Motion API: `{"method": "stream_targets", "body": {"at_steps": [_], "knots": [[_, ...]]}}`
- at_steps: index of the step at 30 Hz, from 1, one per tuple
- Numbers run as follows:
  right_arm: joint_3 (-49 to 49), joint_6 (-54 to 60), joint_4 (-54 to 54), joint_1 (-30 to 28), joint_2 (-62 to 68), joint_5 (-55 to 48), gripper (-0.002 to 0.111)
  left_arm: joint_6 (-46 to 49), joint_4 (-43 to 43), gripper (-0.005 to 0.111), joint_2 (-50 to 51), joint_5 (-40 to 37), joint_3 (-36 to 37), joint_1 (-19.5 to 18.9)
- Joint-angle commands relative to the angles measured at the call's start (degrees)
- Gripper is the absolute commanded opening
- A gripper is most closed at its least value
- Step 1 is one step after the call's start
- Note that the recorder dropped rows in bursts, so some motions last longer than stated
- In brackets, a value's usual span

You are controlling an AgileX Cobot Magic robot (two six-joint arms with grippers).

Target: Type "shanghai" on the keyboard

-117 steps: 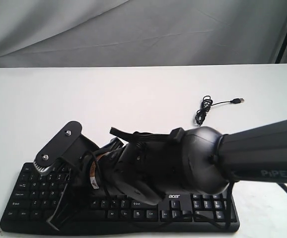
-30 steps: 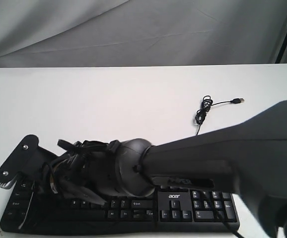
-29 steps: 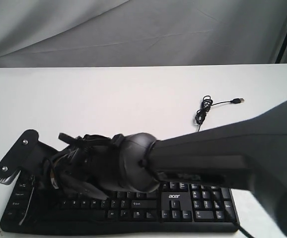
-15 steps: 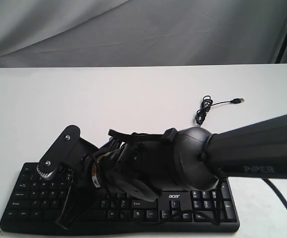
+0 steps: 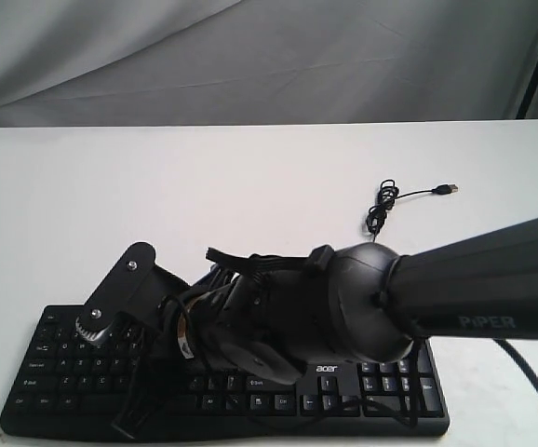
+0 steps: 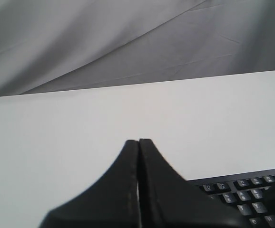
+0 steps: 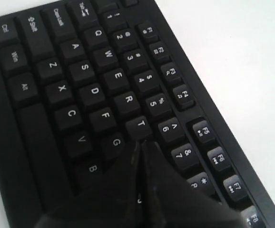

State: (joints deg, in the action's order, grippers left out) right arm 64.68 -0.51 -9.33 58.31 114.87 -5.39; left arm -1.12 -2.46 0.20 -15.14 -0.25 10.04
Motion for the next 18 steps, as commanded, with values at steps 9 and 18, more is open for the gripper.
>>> {"method": "stream_targets", "body": {"at_steps": [9,18], "knots": [[-2.6,0.5,0.7,0.4,-0.4,5.1,0.000,-0.2,0.0,0.000,-0.2,0.2,0.2,0.2],[-2.6,0.5,1.4,0.4,1.7,7.9,0.000,-0.2,0.0,0.000,-0.2,0.2,0.2,0.2]]}}
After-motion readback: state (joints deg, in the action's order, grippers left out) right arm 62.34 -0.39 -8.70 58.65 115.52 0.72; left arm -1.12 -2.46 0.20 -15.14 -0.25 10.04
